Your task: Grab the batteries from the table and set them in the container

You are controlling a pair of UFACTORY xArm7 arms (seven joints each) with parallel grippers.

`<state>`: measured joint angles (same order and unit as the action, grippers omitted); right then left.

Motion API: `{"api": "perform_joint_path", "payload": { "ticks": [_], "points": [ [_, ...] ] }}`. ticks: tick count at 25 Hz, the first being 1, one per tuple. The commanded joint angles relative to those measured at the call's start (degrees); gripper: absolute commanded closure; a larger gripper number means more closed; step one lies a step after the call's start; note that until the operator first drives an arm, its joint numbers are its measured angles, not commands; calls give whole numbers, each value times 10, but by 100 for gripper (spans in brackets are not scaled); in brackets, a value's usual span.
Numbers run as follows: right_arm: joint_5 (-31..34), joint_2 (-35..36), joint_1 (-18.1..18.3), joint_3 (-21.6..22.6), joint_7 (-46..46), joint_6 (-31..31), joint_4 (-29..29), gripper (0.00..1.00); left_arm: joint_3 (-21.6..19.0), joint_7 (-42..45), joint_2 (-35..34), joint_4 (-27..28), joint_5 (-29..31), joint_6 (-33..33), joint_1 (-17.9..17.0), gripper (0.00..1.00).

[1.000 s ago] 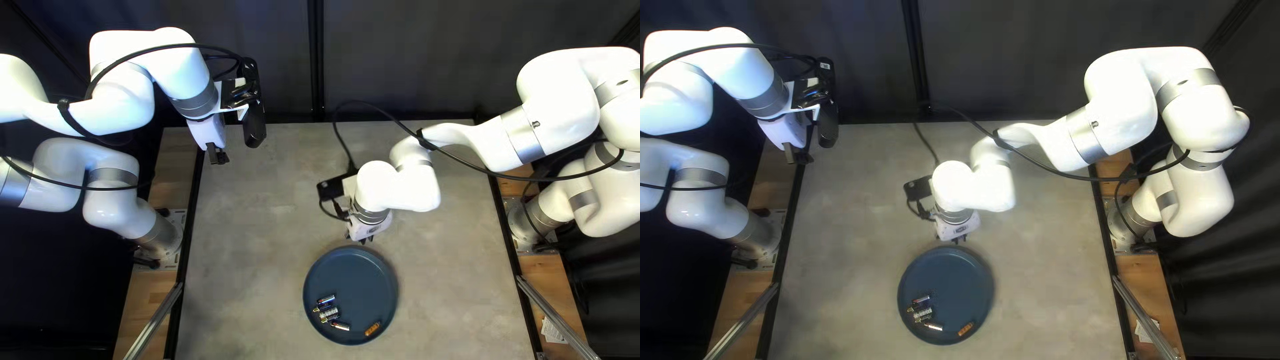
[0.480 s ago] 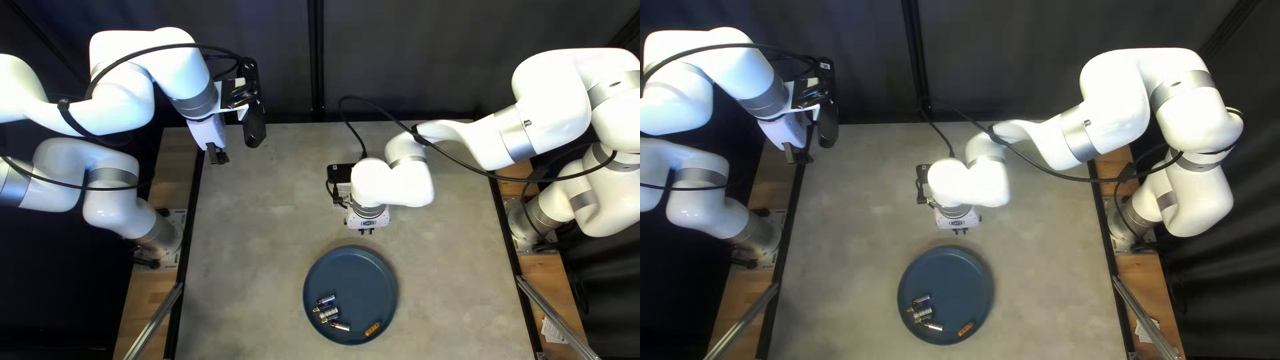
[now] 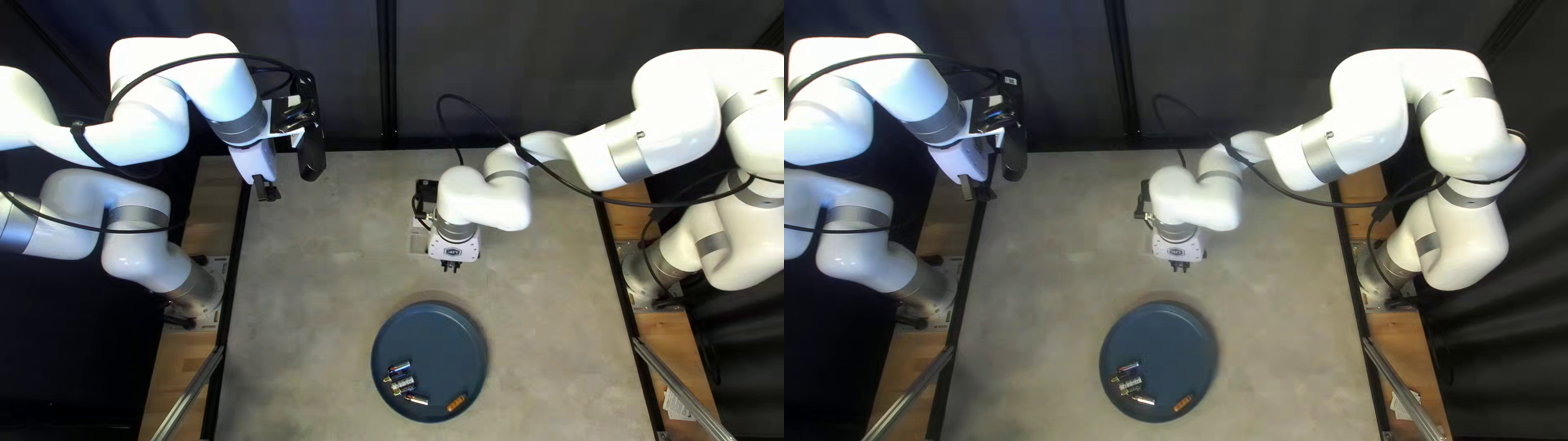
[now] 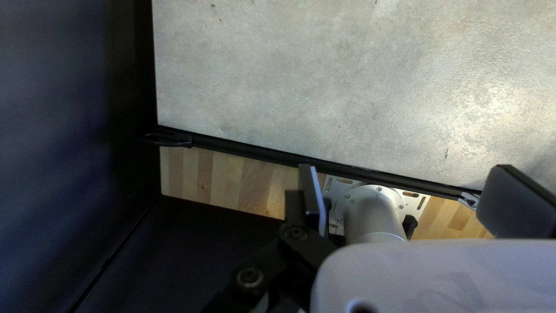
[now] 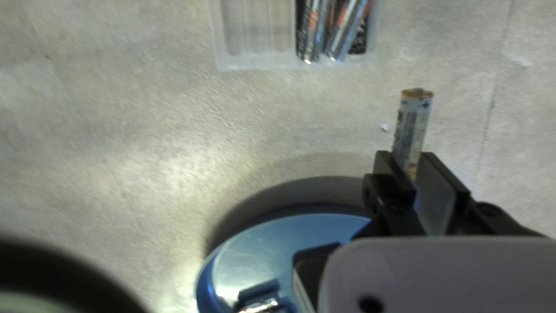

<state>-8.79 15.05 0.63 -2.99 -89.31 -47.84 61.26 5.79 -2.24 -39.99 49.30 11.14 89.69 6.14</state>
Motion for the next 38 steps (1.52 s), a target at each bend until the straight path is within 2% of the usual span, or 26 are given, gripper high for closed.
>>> {"api": "perform_joint_path", "payload": {
  "ticks": [1, 6, 15, 23, 38],
  "points": [
    [-3, 2, 1, 1, 2, 2, 2, 100, 0, 0, 0, 0, 0, 0, 0, 0],
    [5, 3, -1, 0, 2, 0, 3, 100, 0, 0, 0, 0, 0, 0, 0, 0],
    [-98, 14, 44, 3, 45, -13, -1, 100, 0, 0, 0, 0, 0, 0, 0, 0],
    [-154, 18, 71, 8, 109, 7, -13, 100, 0, 0, 0, 0, 0, 0, 0, 0],
    [-175, 30, 79, 15, 149, 33, -21, 100, 0, 0, 0, 0, 0, 0, 0, 0]
  ]
}}
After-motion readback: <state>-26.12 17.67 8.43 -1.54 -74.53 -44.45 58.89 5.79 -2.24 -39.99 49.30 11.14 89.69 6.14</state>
